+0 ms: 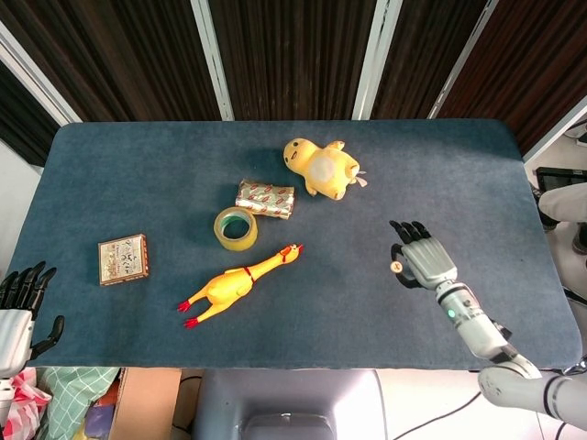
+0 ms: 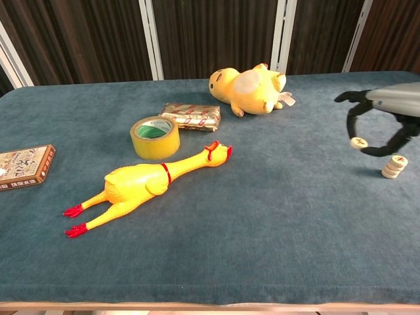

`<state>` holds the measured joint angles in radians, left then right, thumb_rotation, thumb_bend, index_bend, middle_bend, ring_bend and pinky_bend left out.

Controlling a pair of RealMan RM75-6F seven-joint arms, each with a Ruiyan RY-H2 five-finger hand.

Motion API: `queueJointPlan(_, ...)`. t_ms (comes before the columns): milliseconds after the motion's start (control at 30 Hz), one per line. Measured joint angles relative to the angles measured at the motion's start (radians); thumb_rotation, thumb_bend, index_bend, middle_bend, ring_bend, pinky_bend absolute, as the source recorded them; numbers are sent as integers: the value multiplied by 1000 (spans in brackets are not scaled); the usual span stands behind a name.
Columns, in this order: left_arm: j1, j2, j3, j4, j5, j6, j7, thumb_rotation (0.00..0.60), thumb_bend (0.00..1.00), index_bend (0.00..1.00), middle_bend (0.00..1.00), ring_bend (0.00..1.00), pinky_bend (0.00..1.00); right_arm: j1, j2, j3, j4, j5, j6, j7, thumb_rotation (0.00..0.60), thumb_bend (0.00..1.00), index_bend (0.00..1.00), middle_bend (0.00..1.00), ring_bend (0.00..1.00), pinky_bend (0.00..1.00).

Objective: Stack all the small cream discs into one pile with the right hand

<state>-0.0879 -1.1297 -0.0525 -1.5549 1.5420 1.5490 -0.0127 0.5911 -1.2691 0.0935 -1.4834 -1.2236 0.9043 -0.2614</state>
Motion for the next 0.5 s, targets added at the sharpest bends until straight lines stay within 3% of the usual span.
queueJointPlan(200,0,-3,3,-3,6,2,9,600,443,0,0,0,67,-43,77,-35,-26,-24,17,42,600,468,648,116,0,0)
queueJointPlan(500,-2,-6,5,-3,10,-1,18,600,444,0,0,0,67,-57,65,-45,76,-13,-16,109,600,468,647,117,0,0)
